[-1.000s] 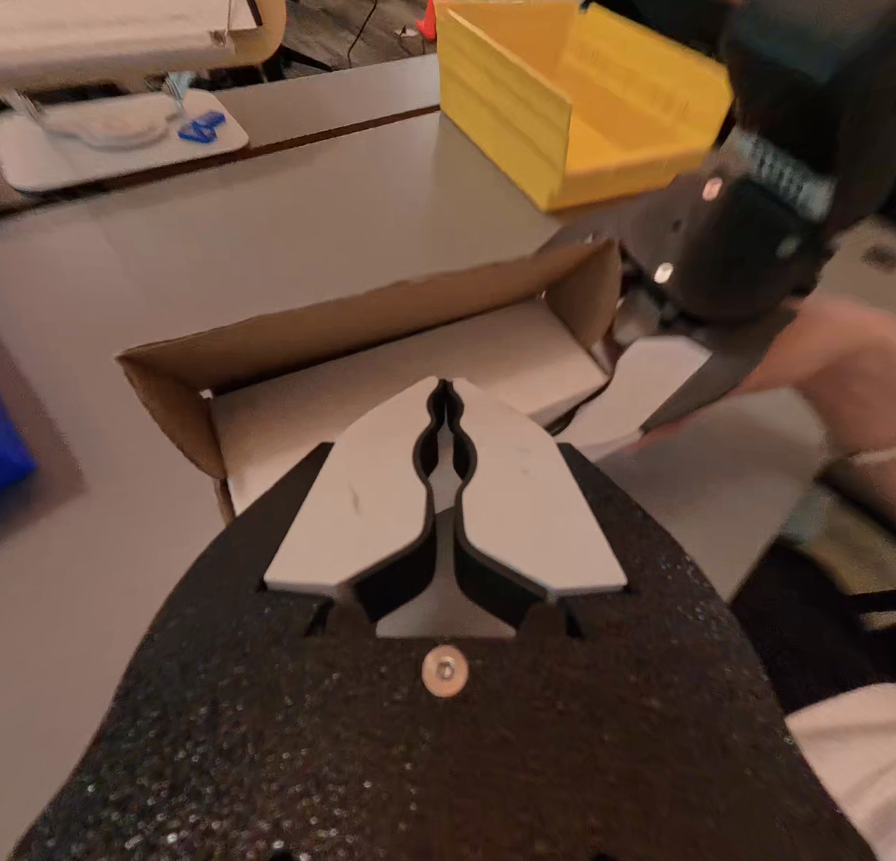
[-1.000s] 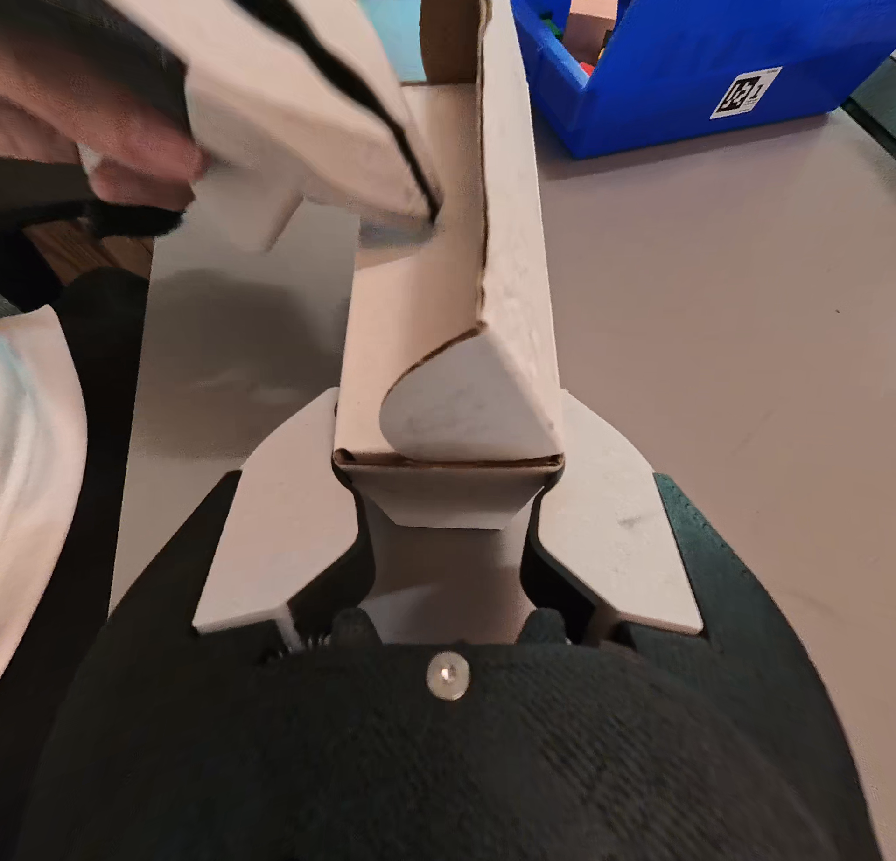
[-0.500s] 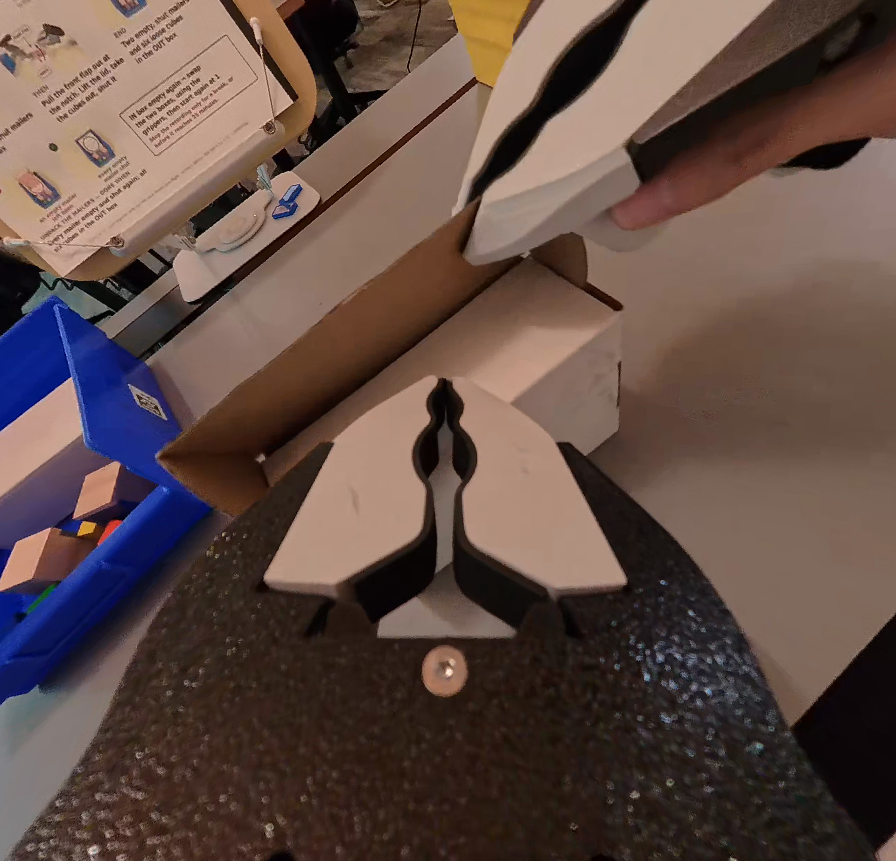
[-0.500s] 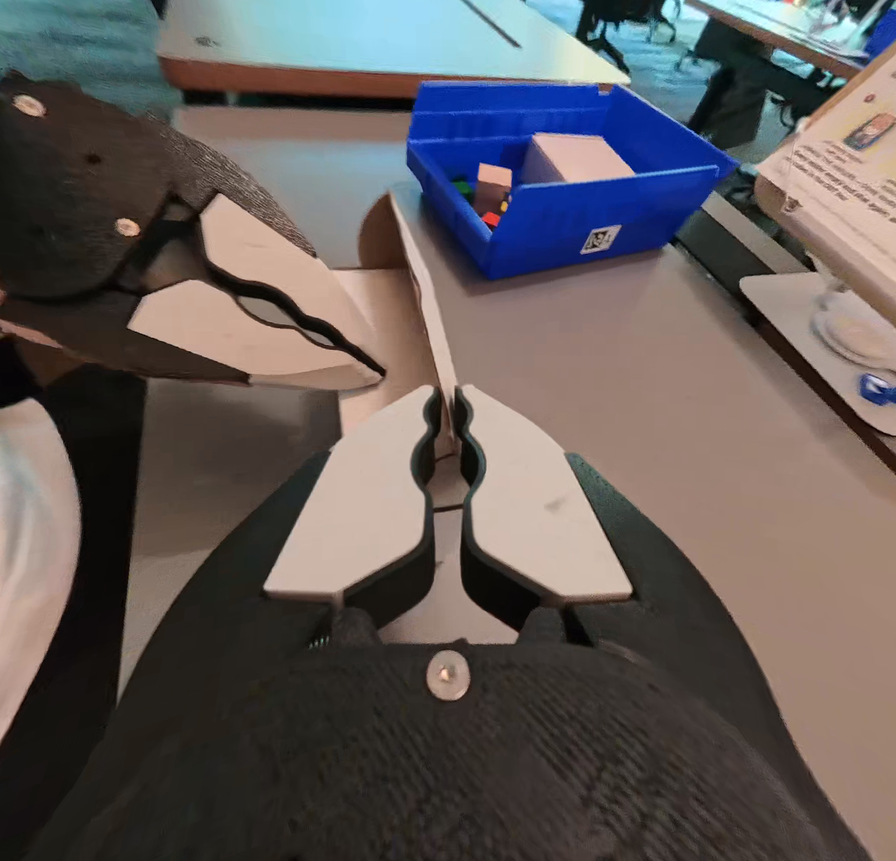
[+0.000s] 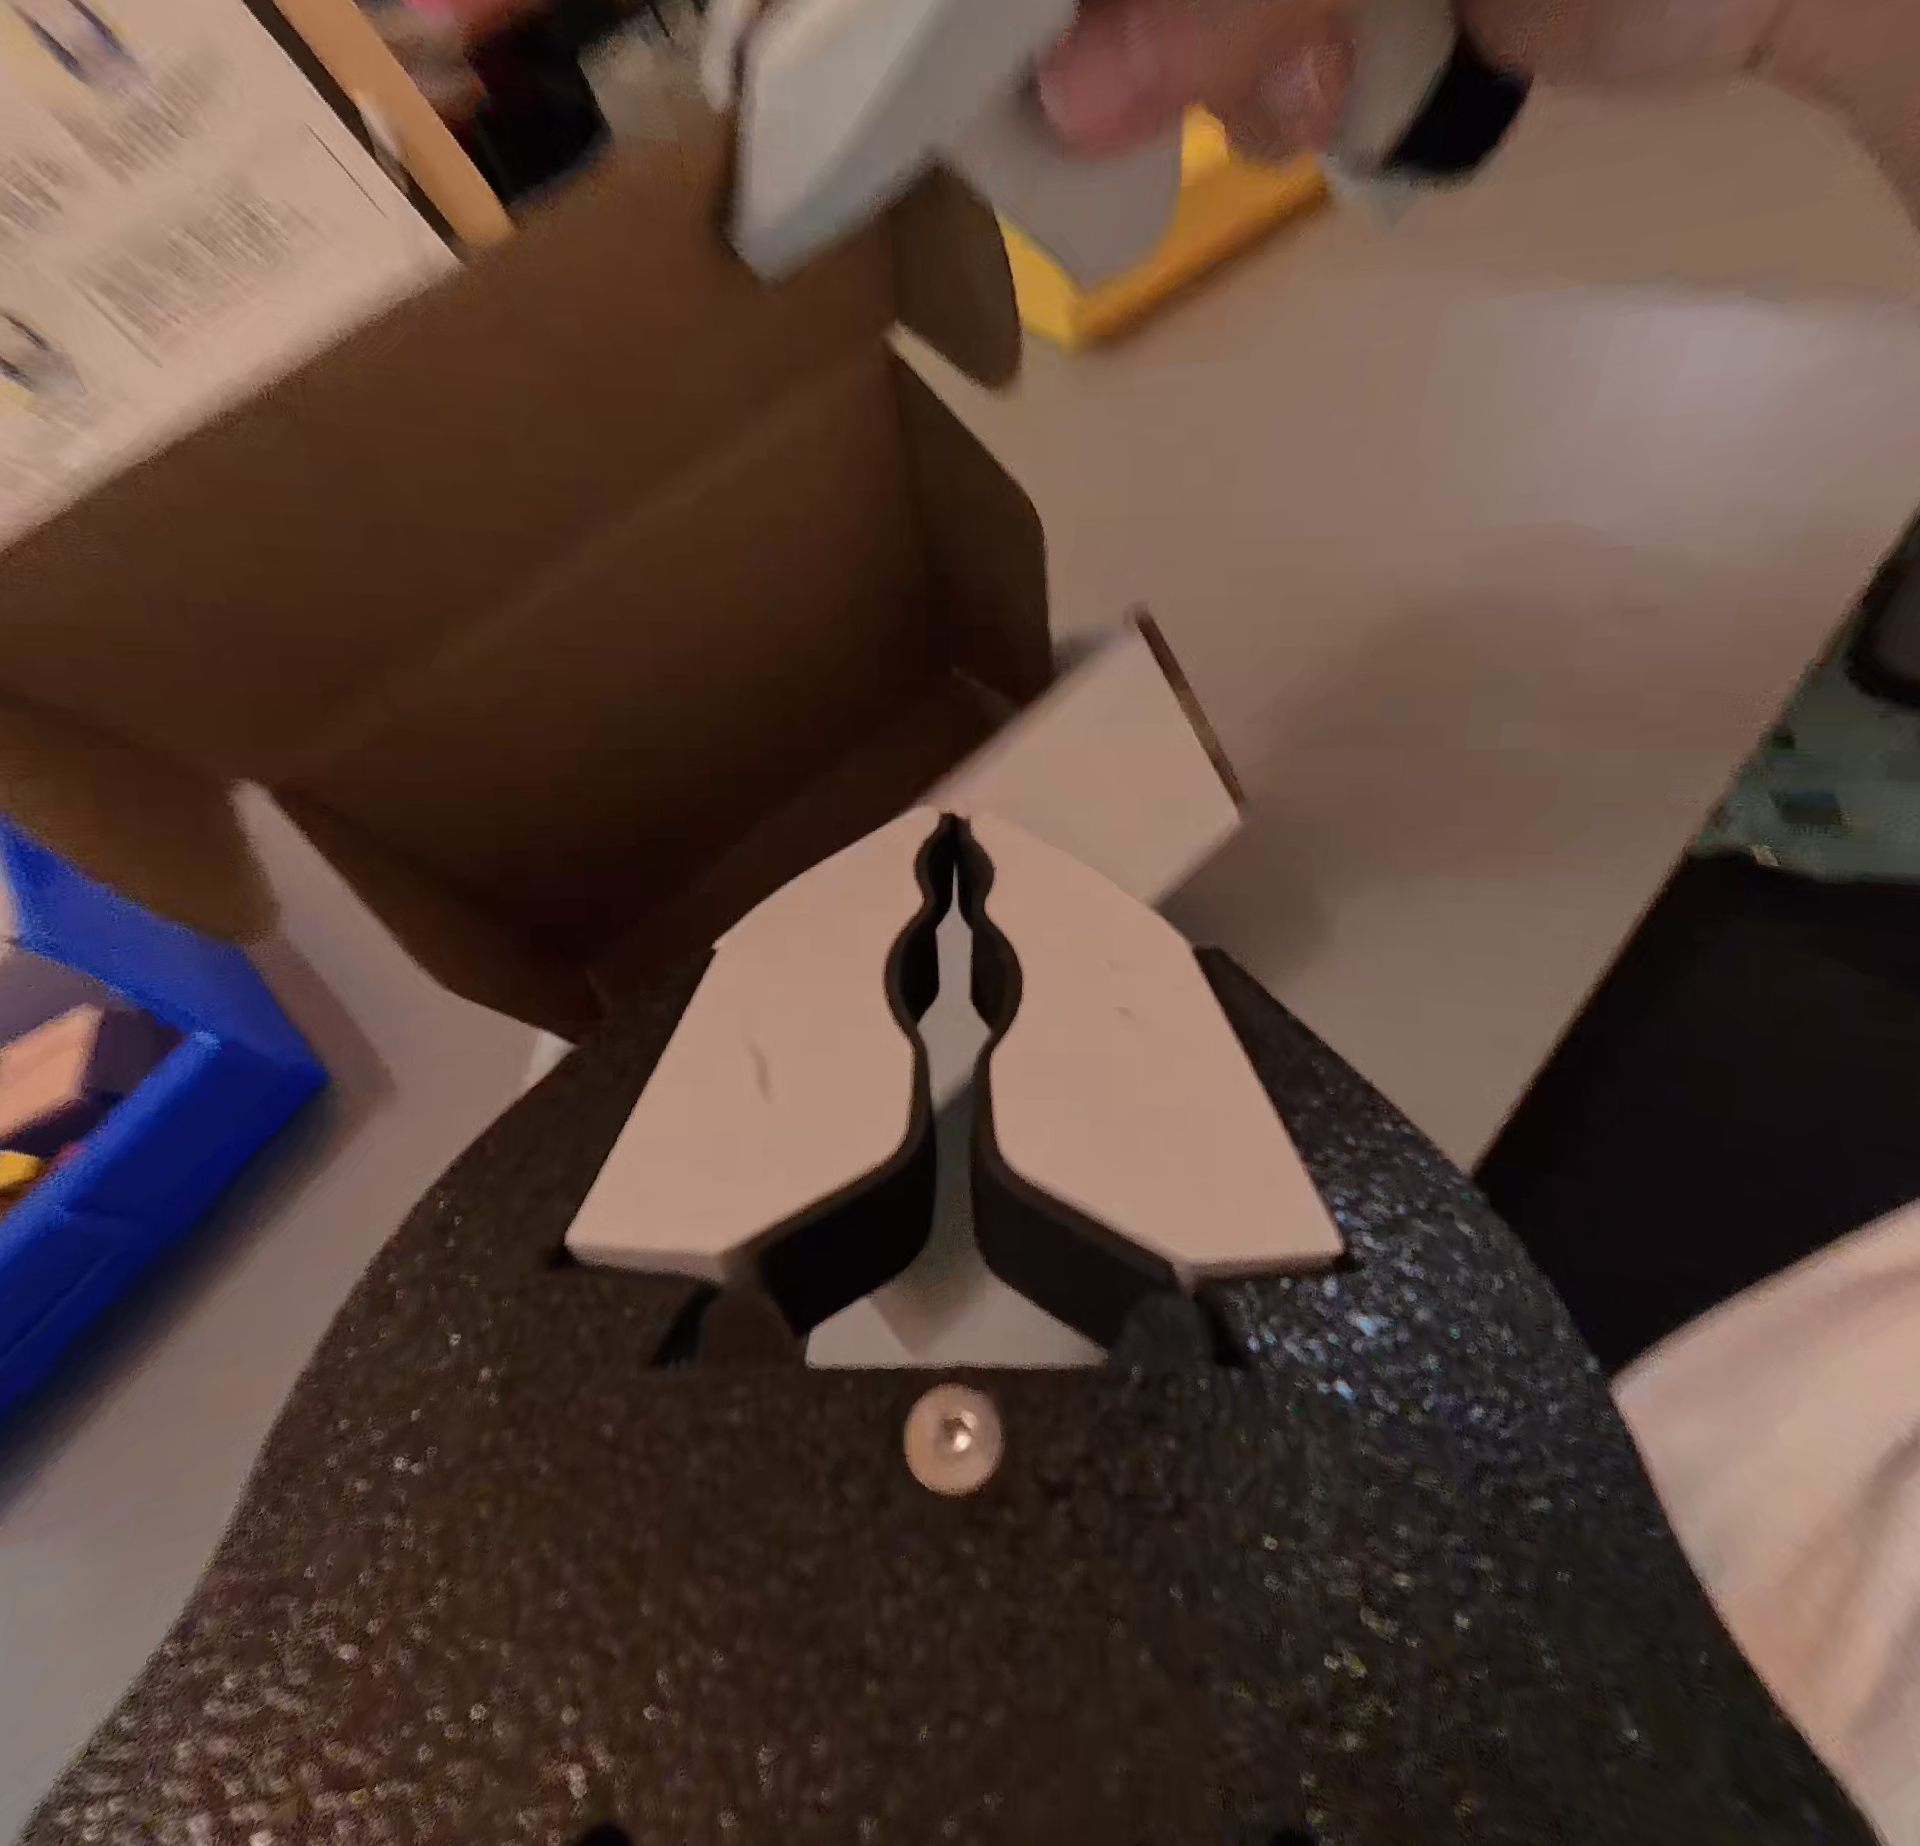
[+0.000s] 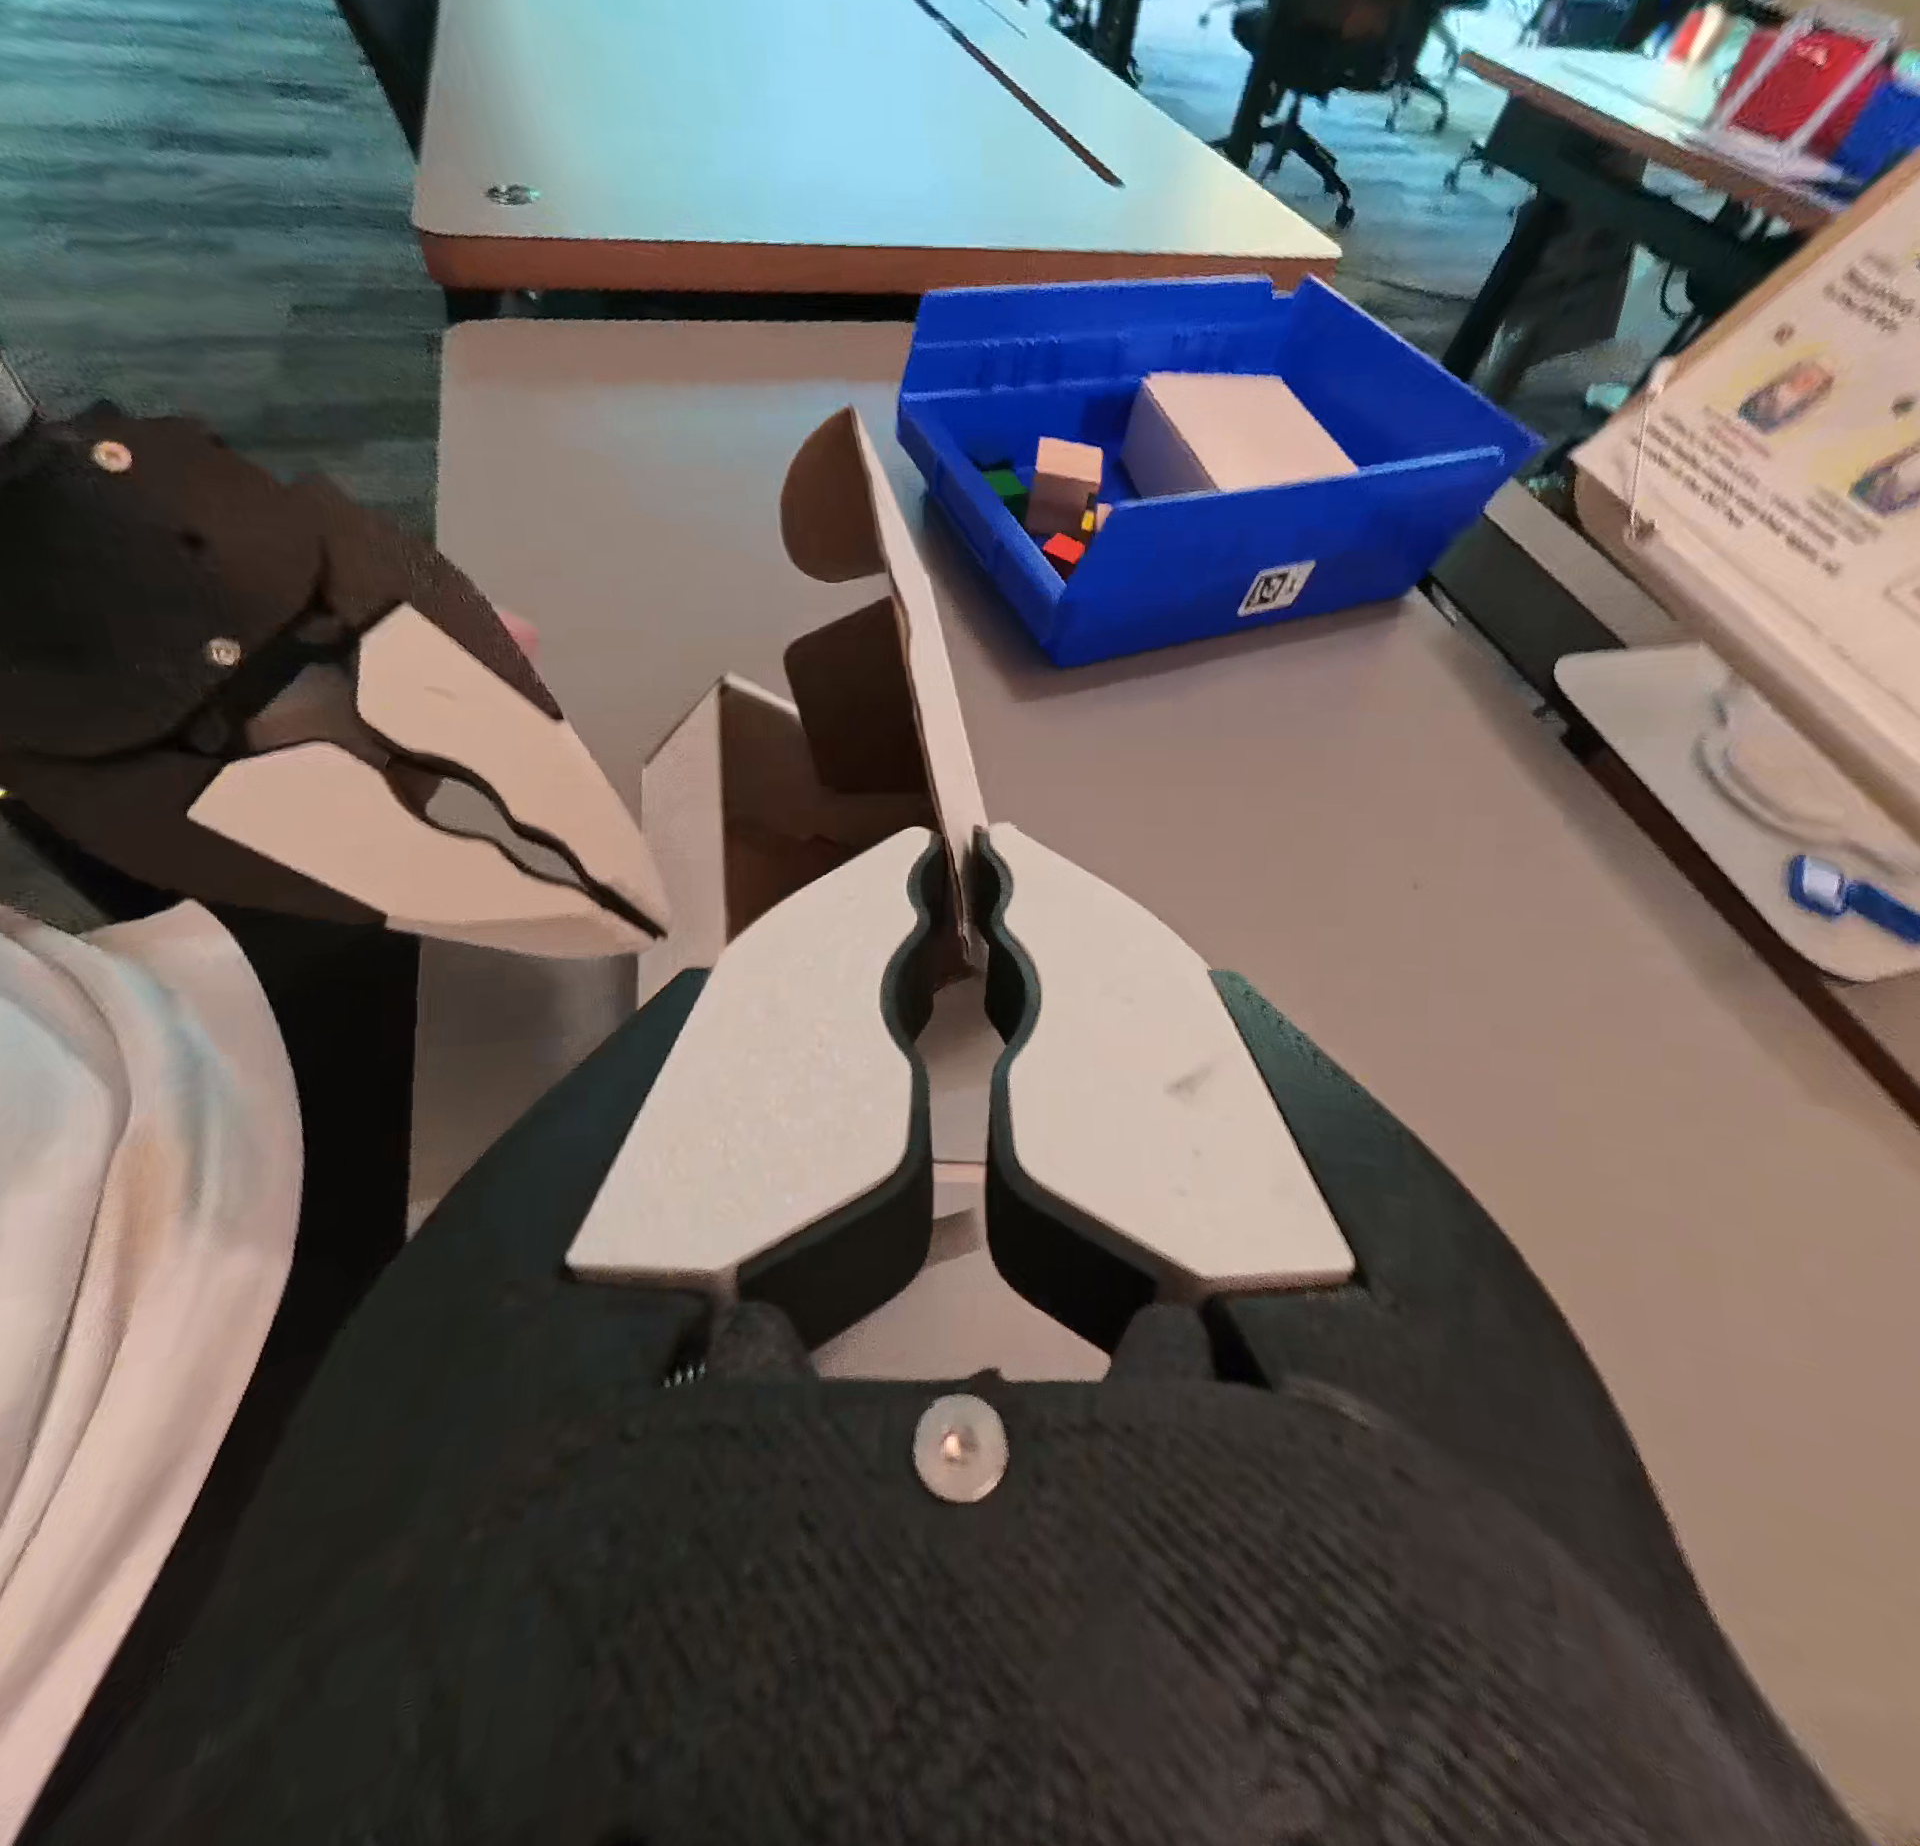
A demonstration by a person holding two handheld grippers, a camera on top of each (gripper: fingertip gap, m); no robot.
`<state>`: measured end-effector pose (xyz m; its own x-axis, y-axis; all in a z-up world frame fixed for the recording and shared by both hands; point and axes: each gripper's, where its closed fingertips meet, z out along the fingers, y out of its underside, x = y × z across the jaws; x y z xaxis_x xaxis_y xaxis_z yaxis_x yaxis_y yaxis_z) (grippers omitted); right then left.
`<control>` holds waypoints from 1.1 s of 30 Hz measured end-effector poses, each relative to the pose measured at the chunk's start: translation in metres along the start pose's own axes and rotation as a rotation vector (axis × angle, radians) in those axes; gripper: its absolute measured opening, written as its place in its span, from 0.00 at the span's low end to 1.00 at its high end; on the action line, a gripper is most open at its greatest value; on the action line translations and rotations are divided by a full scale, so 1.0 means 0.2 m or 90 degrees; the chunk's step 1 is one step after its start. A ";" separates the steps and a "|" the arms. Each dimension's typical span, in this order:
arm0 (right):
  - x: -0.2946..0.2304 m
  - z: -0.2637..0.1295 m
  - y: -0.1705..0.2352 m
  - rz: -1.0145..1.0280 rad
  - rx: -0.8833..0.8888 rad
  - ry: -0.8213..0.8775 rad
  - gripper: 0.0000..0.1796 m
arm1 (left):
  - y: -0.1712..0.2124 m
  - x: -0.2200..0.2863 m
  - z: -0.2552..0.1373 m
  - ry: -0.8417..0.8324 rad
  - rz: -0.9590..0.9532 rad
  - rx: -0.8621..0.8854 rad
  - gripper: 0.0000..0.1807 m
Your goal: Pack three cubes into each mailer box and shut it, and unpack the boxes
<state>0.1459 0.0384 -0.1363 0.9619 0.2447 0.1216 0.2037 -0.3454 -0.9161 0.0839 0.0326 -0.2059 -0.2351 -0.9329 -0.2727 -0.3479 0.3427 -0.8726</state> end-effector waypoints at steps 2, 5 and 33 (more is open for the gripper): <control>-0.02 0.00 -0.02 -0.032 -0.001 -0.001 0.02 | -0.07 -0.07 -0.02 -0.060 0.014 0.058 0.00; -0.03 0.01 -0.04 -0.052 -0.003 -0.004 0.02 | 0.03 -0.14 0.06 -0.103 0.023 0.000 0.00; 1.04 0.22 0.65 0.238 -0.250 0.259 0.39 | 0.17 0.02 0.27 -0.083 -0.021 -0.006 0.00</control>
<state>0.3649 0.0851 -0.2466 0.9570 -0.2889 0.0273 -0.1795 -0.6632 -0.7266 0.1209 0.0349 -0.2585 -0.1036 -0.9501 -0.2941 -0.3624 0.3115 -0.8785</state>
